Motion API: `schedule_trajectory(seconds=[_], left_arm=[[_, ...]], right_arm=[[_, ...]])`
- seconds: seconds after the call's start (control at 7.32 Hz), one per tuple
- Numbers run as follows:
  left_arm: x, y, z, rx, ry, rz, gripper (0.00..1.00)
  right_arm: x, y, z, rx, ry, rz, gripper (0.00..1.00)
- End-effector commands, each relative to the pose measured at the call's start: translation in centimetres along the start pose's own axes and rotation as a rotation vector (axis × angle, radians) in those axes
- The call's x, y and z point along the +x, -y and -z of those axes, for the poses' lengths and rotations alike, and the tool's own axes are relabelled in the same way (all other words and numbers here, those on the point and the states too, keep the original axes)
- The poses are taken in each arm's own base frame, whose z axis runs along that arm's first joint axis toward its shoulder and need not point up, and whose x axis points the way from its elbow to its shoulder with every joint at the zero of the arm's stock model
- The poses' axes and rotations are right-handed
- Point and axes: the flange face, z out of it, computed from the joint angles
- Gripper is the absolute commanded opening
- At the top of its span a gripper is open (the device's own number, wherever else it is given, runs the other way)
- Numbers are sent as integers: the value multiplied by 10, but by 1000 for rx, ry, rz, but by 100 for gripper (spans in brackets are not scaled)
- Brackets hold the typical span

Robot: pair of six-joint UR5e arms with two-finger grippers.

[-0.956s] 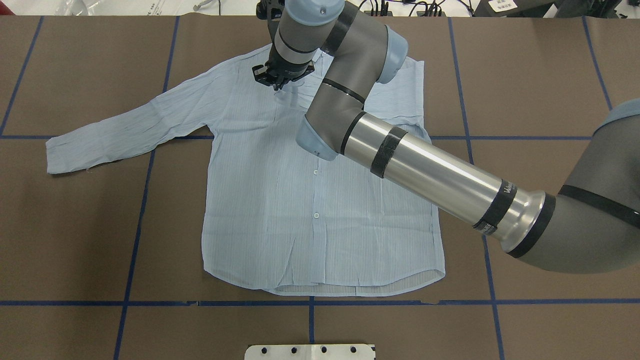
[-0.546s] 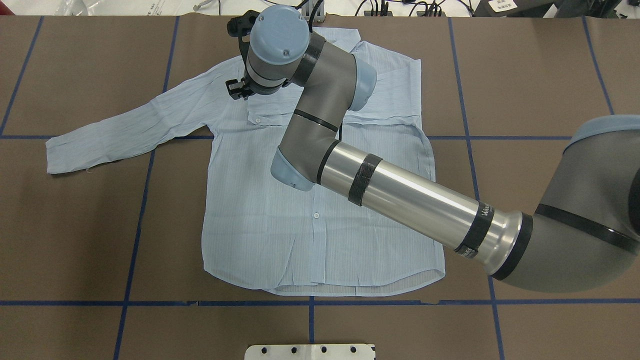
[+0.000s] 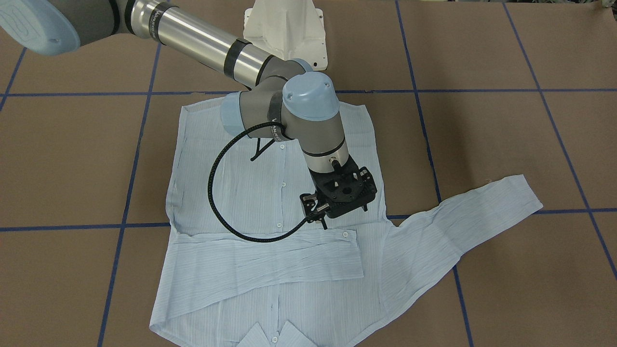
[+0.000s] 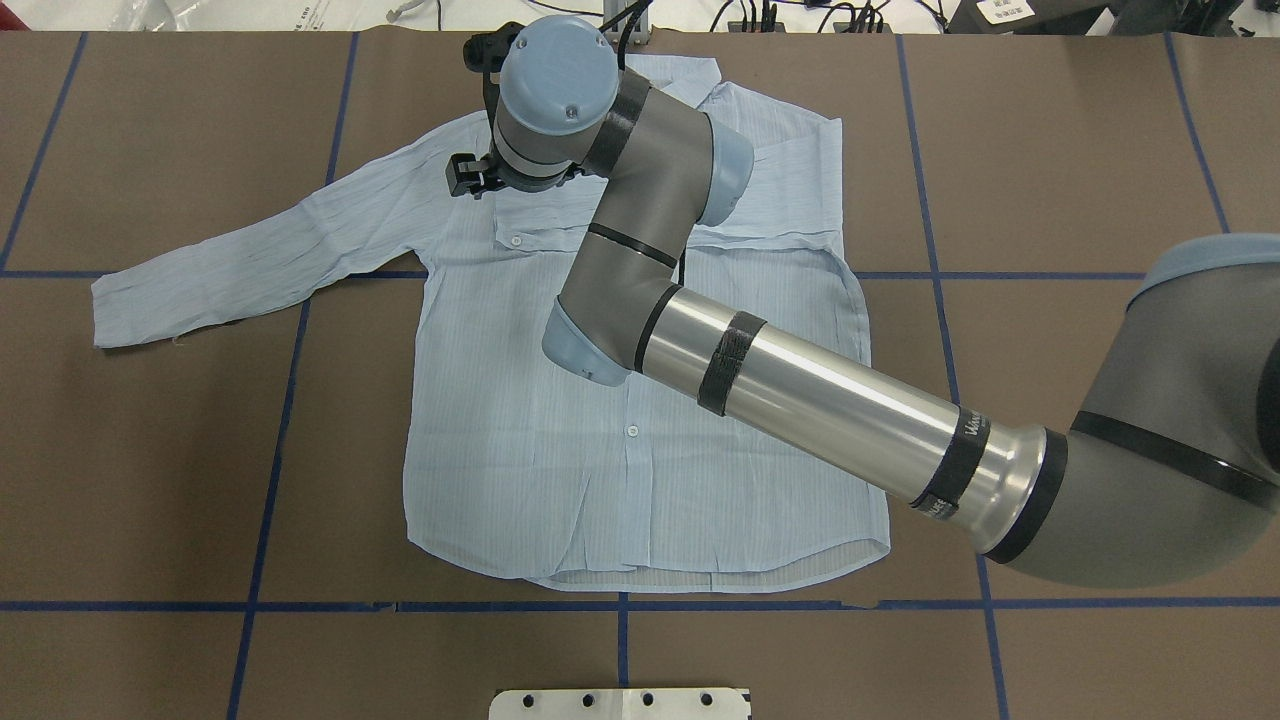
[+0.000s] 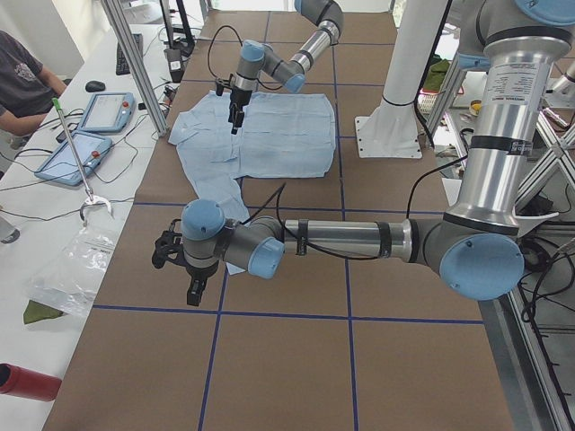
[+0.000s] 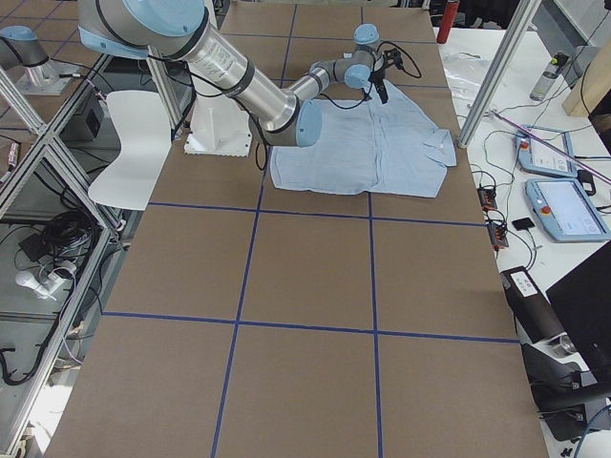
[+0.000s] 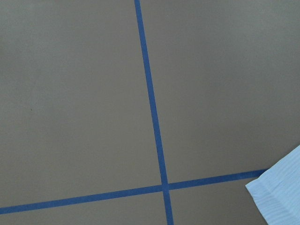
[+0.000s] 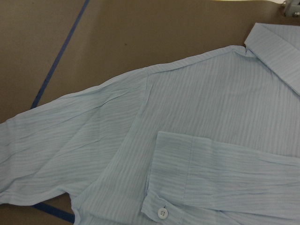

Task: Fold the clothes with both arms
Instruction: 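Release the sleeve and raise the right gripper back toward its side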

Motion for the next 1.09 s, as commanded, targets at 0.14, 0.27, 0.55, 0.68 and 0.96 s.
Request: schedule_trajectory(seconds=[0.14, 0.27, 0.55, 0.68, 0.96], left_arm=[[71, -24, -45, 78, -93, 188, 99], [86, -43, -65, 101, -92, 223, 99], [135, -68, -98, 129, -67, 330, 99], [157, -79, -114, 141, -44, 367, 99], [185, -98, -144, 163, 7, 370, 96]], right_arm=[[63, -5, 33, -46, -108, -97, 100], [97, -4, 39, -105, -109, -126, 100], [176, -14, 61, -174, -125, -77, 100], [211, -16, 81, -199, -164, -31, 100], [292, -10, 112, -283, -135, -28, 100]])
